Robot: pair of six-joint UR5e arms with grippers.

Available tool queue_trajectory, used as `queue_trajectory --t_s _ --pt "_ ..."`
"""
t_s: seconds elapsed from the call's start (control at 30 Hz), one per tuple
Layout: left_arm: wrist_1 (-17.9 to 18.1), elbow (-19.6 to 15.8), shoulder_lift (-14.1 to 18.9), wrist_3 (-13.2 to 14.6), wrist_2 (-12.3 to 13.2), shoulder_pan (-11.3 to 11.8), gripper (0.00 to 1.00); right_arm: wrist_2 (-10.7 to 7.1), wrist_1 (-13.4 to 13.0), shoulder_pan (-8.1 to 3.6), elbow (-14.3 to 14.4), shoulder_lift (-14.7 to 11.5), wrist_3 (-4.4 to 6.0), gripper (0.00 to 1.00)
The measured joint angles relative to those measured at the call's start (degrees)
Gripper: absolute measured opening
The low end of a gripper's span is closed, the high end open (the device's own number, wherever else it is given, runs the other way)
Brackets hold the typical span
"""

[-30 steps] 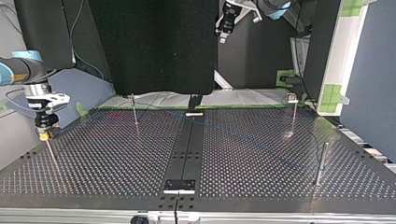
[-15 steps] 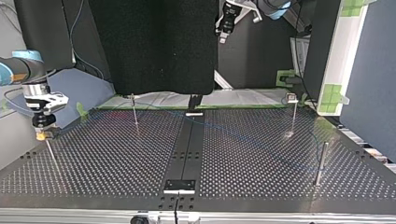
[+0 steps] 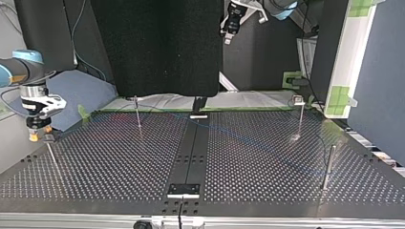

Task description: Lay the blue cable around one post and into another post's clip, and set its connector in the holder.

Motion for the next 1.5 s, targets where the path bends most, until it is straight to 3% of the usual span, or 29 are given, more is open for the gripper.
queue_trajectory --t_s 0.47,0.57,0.73,0.83,1.07,1.2,1.5 --pt "-0.09 -0.01 0.02 0.00 -0.03 0.00 0.98 6.56 4.75 -0.15 1.55 -0.81 -0.76 0.98" --pt "-0.04 -0.01 0.02 0.00 0.02 0.00 0.98 7.95 4.10 -0.20 2.76 -1.92 -0.05 0.98" --pt "0.16 -0.01 -0.01 0.00 0.14 0.00 0.98 10.46 1.82 0.40 5.24 -4.36 2.18 0.98" --pt "0.29 -0.01 0.01 -0.02 0.43 0.00 0.98 11.83 0.48 1.04 6.60 -5.72 2.50 0.98" --pt "0.35 -0.01 0.02 -0.20 1.08 -0.05 0.98 13.26 -2.78 3.73 9.85 -8.97 -0.04 0.98" --pt "0.27 -0.01 0.03 -0.25 1.01 -0.03 0.98 14.97 -4.62 5.71 11.86 -10.99 -1.40 0.98" --pt "1.50 0.10 0.02 -0.79 1.27 0.00 0.98 19.55 -4.17 10.35 16.51 -14.39 -3.22 0.98"
